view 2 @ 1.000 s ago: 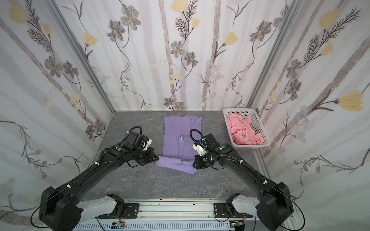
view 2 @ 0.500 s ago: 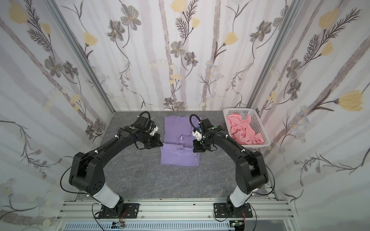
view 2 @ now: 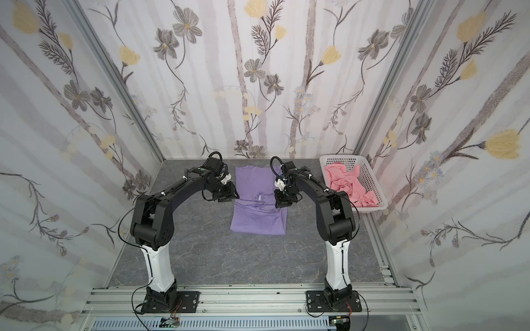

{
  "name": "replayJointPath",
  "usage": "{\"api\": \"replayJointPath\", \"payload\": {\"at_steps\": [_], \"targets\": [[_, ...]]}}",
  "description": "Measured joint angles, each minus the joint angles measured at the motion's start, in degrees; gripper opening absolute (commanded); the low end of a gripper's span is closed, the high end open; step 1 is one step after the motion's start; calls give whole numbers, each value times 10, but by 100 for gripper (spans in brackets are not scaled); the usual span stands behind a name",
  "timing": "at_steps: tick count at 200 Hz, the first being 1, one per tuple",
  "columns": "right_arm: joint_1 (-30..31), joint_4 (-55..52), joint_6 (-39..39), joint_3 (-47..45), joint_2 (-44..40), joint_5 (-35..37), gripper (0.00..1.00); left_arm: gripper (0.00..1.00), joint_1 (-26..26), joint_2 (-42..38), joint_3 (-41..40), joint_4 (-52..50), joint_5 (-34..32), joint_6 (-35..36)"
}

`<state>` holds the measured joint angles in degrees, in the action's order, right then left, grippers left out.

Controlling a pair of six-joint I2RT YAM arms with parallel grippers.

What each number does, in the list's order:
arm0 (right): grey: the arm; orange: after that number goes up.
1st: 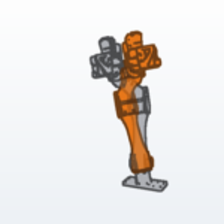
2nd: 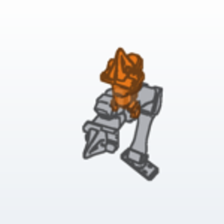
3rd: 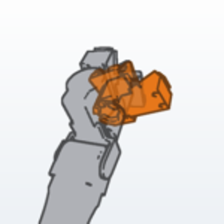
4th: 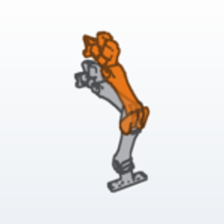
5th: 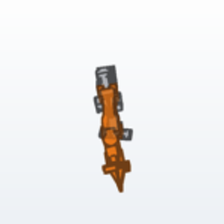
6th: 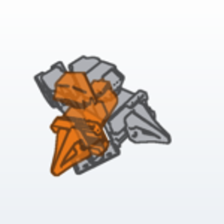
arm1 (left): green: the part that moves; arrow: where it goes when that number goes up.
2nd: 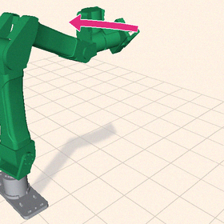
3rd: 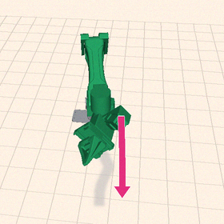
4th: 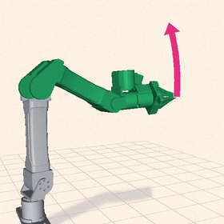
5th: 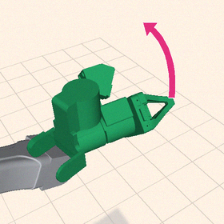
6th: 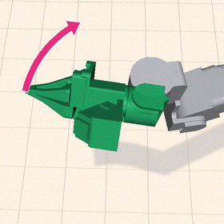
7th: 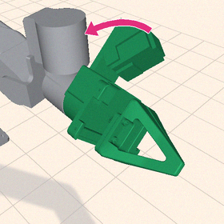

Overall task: Fold and stack t-shirts
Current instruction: Fold the T-shirt, then smooth out the T-shirt at the center of the board.

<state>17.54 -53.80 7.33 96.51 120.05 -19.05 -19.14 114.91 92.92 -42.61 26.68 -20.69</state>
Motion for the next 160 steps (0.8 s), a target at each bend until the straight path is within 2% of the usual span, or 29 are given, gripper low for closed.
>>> {"api": "replayJointPath", "payload": {"at_steps": [52, 80, 115, 160], "targets": [[-7, -18, -8, 59, 16, 31, 34, 100, 4, 11, 61, -19, -6, 12], [5, -19, -37, 65, -18, -12, 37, 100, 5, 10, 85, -29, -5, 14], [39, -18, -59, 7, -57, -93, 38, 100, 9, 2, 90, -40, -4, 16], [81, -28, -61, -73, -55, -121, 38, 100, 9, -1, 80, -51, 0, 16]]}}
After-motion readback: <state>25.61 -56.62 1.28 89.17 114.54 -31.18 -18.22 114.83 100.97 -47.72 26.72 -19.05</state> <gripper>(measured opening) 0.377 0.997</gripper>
